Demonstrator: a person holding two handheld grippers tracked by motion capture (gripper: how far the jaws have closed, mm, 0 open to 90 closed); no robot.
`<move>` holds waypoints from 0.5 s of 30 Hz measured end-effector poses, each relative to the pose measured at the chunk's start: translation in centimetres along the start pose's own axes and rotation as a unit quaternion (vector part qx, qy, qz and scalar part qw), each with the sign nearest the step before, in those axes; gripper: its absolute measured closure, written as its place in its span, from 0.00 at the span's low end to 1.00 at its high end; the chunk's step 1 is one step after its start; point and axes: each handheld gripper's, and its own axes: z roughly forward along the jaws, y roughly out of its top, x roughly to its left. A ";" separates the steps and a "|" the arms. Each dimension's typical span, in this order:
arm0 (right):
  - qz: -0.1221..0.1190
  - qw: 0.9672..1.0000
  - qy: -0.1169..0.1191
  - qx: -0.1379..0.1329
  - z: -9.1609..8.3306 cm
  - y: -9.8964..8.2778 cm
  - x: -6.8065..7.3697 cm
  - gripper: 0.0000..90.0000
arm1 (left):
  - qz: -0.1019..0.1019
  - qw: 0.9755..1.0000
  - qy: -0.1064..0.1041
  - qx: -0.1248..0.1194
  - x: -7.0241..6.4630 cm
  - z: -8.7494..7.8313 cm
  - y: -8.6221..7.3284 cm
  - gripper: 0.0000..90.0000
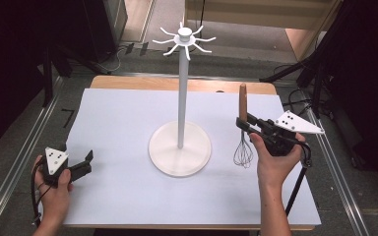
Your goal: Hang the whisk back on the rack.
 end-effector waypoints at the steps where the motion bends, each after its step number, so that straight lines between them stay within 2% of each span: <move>1: 0.002 1.000 0.001 -0.005 0.0 0.0 0.0 0.78 | 0.000 1.000 0.000 0.000 0.0 0.0 0.0 0.16; 15: -0.009 1.000 0.005 -0.021 -0.5 1.5 0.9 0.78 | 0.003 1.000 0.000 0.000 0.0 0.0 0.0 0.16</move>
